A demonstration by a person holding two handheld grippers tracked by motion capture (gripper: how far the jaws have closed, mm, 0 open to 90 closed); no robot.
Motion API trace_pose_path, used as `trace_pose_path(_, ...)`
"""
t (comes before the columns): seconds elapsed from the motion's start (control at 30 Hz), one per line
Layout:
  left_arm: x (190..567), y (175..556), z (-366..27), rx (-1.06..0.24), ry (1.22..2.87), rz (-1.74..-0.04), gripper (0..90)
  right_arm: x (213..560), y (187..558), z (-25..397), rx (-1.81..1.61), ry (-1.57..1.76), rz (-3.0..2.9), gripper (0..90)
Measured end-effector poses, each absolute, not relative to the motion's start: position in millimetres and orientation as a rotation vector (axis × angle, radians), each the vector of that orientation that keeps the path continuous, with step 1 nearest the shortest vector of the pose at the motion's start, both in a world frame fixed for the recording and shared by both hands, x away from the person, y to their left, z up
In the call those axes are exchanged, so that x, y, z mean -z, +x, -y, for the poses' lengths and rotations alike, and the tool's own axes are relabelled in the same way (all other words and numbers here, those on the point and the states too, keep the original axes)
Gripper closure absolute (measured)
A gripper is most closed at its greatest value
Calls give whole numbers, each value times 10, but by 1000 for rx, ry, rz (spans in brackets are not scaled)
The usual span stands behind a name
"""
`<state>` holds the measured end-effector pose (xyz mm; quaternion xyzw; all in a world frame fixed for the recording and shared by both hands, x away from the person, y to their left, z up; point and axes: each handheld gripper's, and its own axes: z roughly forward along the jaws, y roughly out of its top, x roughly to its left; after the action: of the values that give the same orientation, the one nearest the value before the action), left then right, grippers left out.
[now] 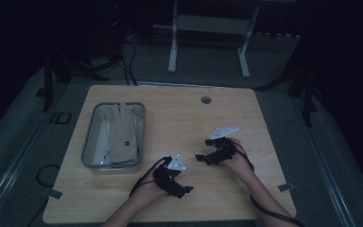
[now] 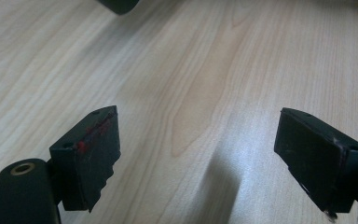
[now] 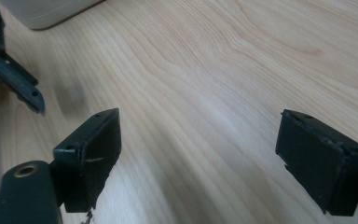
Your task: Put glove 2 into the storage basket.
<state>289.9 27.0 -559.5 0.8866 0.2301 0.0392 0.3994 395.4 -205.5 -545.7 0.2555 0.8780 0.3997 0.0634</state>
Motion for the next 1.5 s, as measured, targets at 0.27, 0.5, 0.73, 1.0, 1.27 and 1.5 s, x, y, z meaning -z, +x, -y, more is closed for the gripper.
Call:
trace_pose_path(0.27, 5634, 2893, -251, -102, 2248, -554, 146, 5511, 3829, 2303, -1207, 766, -2628, 141)
trace_pose_path(0.5, 5669, 2898, -231, -93, 2252, -547, 146, 5571, 3731, 2476, -1235, 771, -2599, 142)
trace_pose_path(0.73, 5690, 2880, -211, -89, 2247, -519, 146, 5626, 3631, 2574, -1234, 758, -2592, 142)
trace_pose_path(1.0, 5719, 2857, -216, -87, 2250, -505, 146, 5647, 3568, 2663, -1245, 743, -2577, 143)
trace_pose_path(1.27, 5722, 2854, -242, -89, 2236, -508, 146, 5654, 3576, 2694, -1239, 751, -2563, 143)
trace_pose_path(1.5, 5722, 2854, -256, -89, 2226, -508, 146, 5652, 3588, 2709, -1243, 765, -2554, 143)
